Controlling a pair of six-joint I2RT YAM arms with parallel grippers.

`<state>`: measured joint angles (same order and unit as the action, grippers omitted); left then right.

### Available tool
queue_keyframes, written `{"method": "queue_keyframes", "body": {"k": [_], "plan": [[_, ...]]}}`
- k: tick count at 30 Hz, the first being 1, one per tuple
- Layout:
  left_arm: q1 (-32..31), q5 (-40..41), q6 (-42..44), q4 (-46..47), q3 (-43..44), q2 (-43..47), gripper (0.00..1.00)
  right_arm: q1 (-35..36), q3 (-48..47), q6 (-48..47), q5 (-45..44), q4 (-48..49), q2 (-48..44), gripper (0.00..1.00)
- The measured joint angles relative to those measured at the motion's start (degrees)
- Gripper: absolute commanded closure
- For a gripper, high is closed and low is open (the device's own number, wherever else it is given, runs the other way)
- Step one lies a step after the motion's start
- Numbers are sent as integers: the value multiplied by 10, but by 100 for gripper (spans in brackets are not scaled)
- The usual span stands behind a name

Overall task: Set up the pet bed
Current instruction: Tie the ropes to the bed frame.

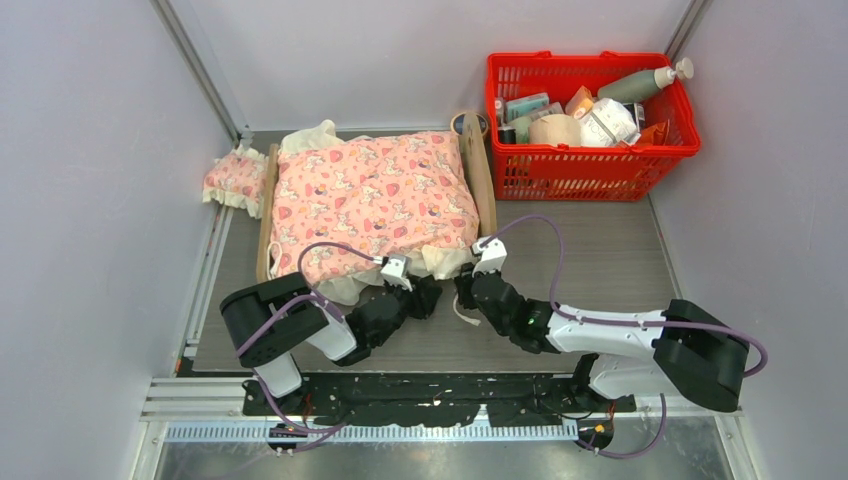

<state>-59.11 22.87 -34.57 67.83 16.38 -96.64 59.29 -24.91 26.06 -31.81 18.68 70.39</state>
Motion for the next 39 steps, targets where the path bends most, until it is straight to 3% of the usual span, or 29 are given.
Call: {"method": "queue_keyframes", "body": {"k": [4,13,21,24,26,39], "plan": [[0,-5,0,0,5,0,60,0,-10,2,-24,-25,-1,94],[0,-42,5,2,28,-1,60,0,-9,-3,-28,-51,-31,95],[0,-77,19,59,14,-28,60,0,12,-3,-24,-83,-100,95],[0,-81,18,64,13,-35,60,0,17,-3,-24,-93,-111,76],[0,-82,18,68,13,-35,59,0,20,0,-25,-99,-113,71],[0,-89,16,79,19,-60,60,0,22,14,-69,-93,-41,66]]}}
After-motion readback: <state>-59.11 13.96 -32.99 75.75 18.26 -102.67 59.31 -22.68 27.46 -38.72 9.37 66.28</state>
